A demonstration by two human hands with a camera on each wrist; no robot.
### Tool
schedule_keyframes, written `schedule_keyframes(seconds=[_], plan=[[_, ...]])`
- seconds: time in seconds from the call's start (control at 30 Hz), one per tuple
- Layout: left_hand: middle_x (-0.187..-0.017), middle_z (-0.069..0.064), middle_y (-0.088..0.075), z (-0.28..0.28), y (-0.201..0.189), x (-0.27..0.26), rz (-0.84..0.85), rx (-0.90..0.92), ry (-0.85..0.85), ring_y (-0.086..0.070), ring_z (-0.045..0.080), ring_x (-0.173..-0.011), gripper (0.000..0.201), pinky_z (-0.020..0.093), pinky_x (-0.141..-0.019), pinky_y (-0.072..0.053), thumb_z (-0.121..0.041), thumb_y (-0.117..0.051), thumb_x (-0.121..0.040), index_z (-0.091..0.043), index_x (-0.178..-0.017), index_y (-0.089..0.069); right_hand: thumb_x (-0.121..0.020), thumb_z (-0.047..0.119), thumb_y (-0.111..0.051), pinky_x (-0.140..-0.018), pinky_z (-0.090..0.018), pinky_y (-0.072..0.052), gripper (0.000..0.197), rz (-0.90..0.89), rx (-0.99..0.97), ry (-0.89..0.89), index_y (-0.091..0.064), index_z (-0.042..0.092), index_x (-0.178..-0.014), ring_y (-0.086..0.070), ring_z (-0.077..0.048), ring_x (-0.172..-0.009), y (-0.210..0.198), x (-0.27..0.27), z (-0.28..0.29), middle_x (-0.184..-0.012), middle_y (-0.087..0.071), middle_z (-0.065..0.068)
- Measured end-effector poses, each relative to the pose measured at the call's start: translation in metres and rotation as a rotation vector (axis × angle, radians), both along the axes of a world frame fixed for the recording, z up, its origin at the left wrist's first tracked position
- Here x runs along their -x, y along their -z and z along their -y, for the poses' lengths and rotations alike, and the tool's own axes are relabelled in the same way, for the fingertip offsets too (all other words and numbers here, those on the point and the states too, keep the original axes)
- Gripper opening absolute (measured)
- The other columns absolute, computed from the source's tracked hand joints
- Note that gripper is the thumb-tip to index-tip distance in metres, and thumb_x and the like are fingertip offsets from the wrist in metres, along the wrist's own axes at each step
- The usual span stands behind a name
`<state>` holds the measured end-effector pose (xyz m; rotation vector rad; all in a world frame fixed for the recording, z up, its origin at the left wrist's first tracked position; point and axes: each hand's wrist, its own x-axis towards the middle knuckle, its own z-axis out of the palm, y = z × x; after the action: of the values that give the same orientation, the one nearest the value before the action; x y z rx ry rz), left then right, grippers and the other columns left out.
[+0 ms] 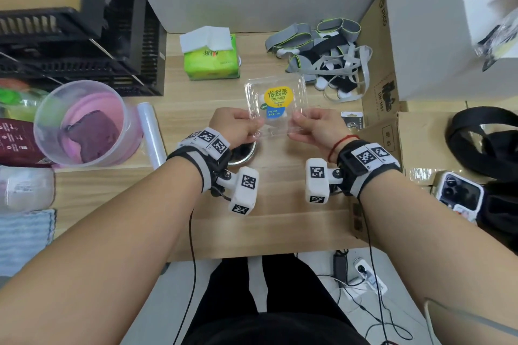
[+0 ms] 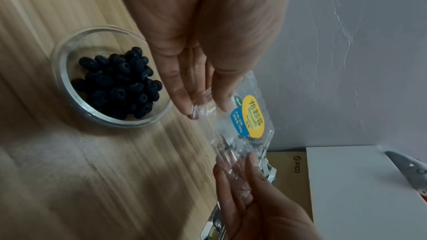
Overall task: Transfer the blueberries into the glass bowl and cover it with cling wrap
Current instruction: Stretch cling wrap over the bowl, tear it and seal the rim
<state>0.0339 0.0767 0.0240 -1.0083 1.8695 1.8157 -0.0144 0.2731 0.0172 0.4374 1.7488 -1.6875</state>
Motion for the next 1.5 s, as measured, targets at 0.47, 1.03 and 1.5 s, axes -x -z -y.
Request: schedule_keyframes(seconds=[0.47,1.03,1.5], plan=[[-0.107,0.002,-0.067,0.07,0.015,-0.042,0.279,0.513,-0.102,-0.061,0.02,-0.092,0.029,0.029,-0.083,-0.048,-0.027,-0.077,-0.078,-0.022,-0.103,-0.064,-0.089,0.02,-0.069,-0.106,-0.047,-0.041,0.077,0.058,-1.005,-0.243,-0.023,0.0,-0.147,-0.038,-0.04,-0.137,0.015,0.015,-0.014,-0.151,-0.028,-0.025],[-0.097,0.01,-0.069,0.168,0.041,-0.075,0.481,0.498,0.178,-0.063,0.025,-0.07,0.041,0.028,-0.056,-0.046,-0.034,-0.077,-0.077,-0.006,-0.1,-0.058,-0.085,0.02,-0.066,-0.082,-0.023,-0.036,0.028,-0.339,-0.766,-0.67,-0.063,0.016,-0.112,-0.059,-0.025,-0.103,0.009,0.016,0.154,-0.115,-0.063,-0.007],[-0.078,0.003,-0.066,0.159,-0.013,-0.043,-0.049,-0.029,0.037,-0.066,0.02,-0.073,0.022,0.04,-0.079,-0.06,-0.024,-0.078,-0.083,-0.01,-0.095,-0.065,-0.1,0.035,-0.054,-0.087,-0.044,-0.06,0.039,0.013,-0.089,-0.558,-0.06,-0.001,-0.113,-0.071,-0.026,-0.088,-0.02,-0.006,0.215,-0.099,-0.069,-0.012]])
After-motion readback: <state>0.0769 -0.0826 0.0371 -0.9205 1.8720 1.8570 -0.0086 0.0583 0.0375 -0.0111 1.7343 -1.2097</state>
